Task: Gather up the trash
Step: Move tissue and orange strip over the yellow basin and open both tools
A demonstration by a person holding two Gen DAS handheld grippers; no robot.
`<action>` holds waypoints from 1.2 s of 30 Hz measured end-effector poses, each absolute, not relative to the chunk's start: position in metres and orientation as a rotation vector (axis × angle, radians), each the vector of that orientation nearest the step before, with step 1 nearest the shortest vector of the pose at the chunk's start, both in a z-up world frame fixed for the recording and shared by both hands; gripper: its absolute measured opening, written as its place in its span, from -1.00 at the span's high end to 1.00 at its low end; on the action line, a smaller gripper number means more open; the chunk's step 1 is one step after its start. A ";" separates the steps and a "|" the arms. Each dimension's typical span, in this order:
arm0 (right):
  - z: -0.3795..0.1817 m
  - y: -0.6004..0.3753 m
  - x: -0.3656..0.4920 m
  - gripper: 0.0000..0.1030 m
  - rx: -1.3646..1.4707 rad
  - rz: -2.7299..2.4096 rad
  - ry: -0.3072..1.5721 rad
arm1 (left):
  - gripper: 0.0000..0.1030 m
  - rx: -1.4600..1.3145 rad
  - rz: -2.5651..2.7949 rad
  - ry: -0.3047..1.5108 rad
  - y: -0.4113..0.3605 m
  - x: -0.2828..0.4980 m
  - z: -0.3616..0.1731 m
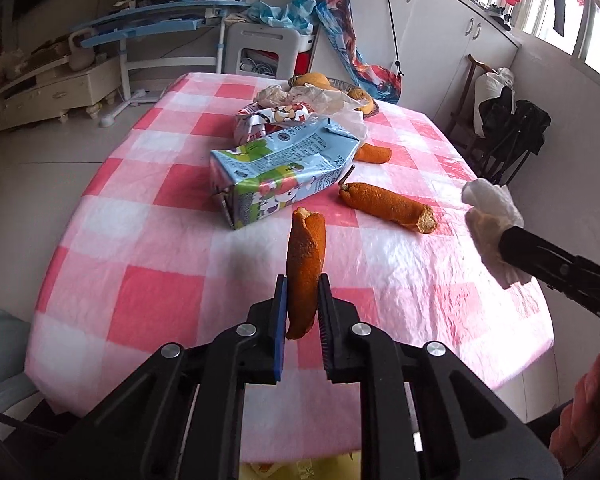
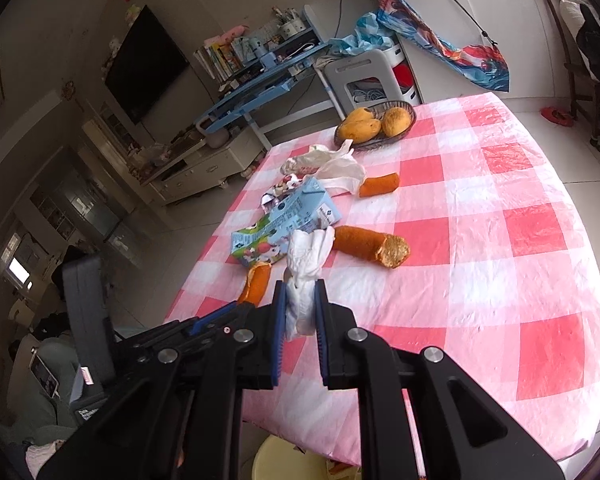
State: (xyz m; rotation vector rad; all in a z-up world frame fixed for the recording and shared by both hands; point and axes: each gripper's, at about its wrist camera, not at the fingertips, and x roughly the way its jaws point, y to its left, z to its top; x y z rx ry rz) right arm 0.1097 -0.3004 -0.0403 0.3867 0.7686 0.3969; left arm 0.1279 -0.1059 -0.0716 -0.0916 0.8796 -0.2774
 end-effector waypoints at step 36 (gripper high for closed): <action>-0.067 -0.243 0.001 0.09 0.250 0.292 0.793 | -0.17 -0.113 -0.210 0.788 -0.009 -0.052 -0.058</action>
